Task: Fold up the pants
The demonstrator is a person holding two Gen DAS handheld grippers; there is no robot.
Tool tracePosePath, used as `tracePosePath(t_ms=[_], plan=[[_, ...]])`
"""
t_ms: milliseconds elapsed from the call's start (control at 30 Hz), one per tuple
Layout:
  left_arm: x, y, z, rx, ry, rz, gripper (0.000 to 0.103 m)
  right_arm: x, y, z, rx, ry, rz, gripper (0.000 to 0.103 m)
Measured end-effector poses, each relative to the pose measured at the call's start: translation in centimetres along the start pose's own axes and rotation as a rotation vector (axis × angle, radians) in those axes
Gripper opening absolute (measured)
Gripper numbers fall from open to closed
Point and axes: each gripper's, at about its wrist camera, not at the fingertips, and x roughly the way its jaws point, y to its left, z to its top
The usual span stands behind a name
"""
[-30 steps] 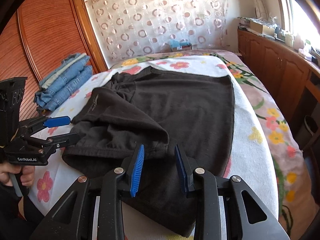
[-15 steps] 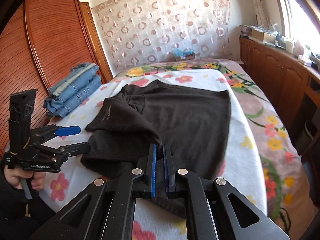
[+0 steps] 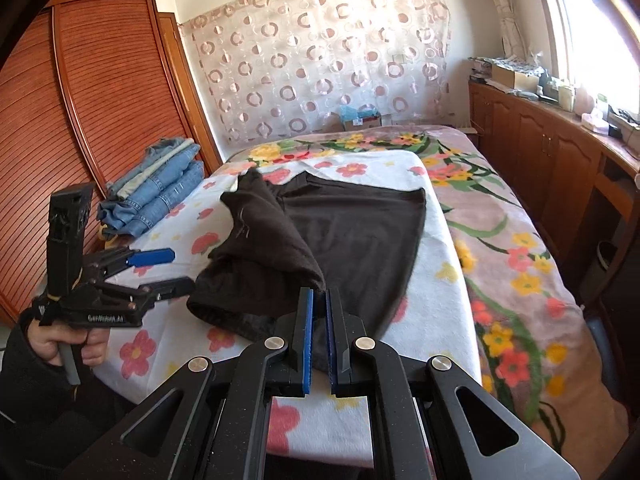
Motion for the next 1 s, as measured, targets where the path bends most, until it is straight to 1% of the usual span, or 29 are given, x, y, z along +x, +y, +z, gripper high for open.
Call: tracePosePath(t_ms=[200, 300, 400, 533, 600, 667, 733, 767, 933, 1000], plan=[[0.8, 0.0, 0.1, -0.01, 0.014, -0.001, 0.08, 1.6, -0.4, -1.8, 0.035, 0.079, 0.0, 0.006], [1.2, -0.3, 0.0, 0.0, 0.025, 0.0, 0.08, 2.9, -0.7, -2.5, 0.04, 0.113, -0.013, 0.006], [1.6, -0.4, -0.2, 0.006, 0.038, 0.007, 0.08, 3.2, -1.0, -2.3, 0.042, 0.122, -0.022, 0.006], [2.0, -0.4, -0.4, 0.005, 0.051, 0.011, 0.08, 3.1, -1.0, -2.1, 0.048, 0.11, -0.028, 0.006], [2.0, -0.3, -0.4, 0.003, 0.049, 0.011, 0.08, 2.6, -0.9, -2.1, 0.04, 0.097, -0.028, 0.011], [1.8, -0.4, -0.4, 0.002, 0.044, 0.014, 0.08, 2.2, -0.9, -2.0, 0.029, 0.084, -0.048, 0.012], [1.6, -0.3, -0.4, -0.001, 0.039, 0.015, 0.08, 1.9, -0.9, -1.9, 0.025, 0.073, -0.059, 0.017], [1.4, -0.2, -0.3, -0.003, 0.035, 0.016, 0.08, 1.9, -0.8, -1.9, 0.021, 0.068, -0.061, 0.021], [0.4, 0.5, -0.2, -0.017, 0.009, 0.03, 0.08, 1.9, -0.4, -1.3, -0.002, 0.036, -0.052, 0.025], [-0.1, 1.1, -0.1, -0.024, -0.004, 0.041, 0.08, 2.4, 0.2, -0.7, -0.021, 0.022, -0.029, 0.027]])
